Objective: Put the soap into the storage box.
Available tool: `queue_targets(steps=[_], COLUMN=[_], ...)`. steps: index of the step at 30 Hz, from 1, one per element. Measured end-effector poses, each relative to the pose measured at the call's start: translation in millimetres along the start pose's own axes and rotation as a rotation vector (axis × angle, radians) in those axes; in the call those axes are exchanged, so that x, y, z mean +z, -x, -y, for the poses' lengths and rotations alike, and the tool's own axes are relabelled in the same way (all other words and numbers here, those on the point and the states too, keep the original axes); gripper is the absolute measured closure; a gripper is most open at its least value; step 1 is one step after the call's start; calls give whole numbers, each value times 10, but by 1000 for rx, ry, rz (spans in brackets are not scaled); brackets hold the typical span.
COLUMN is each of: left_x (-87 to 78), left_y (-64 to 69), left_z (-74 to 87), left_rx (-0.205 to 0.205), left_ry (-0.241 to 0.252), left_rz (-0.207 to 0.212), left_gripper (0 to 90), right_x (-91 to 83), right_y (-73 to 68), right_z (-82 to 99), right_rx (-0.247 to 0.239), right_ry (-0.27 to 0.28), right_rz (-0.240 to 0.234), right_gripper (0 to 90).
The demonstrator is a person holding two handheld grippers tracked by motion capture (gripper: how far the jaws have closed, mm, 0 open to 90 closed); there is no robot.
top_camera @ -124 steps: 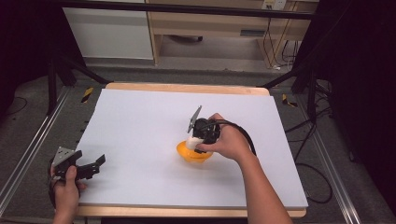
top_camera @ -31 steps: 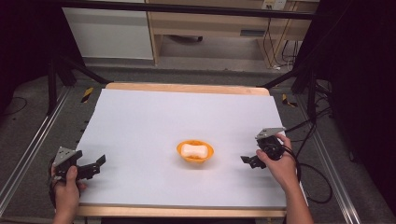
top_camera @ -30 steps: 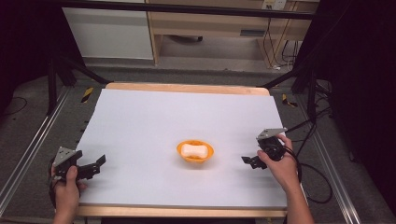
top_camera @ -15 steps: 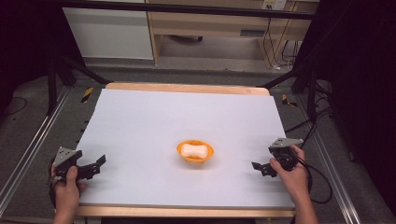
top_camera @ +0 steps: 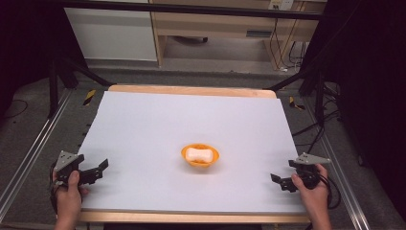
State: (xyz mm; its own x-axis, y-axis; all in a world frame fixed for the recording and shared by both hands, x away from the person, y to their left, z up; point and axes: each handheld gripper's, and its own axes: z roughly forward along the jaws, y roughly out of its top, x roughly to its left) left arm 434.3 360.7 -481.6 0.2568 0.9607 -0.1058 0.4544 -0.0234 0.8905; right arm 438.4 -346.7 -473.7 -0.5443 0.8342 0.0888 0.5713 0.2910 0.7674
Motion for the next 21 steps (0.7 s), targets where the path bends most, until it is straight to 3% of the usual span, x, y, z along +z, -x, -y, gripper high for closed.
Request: queue_targets(steps=[5,9,13,16,21], left_x=[-4,-10,-5,-6,-2], left_y=[1,-4,-4,-6,-8], left_z=[2,4,2,2,-1], left_rx=[2,0,-3,-4,-6], left_ry=[5,9,4,5,4], left_rz=[-1,-1,-1,-1,2], left_gripper=[8,8,7,7,7], right_x=[-76,-153,-181,-186,-200], right_y=[19,55,44,38,13], right_z=[96,182,255,264,265], right_rx=[-4,28,49,67,83], right_ry=[38,88,151,159,176], right_rz=[17,35,100,108,161], right_gripper=[4,5,15,13,30])
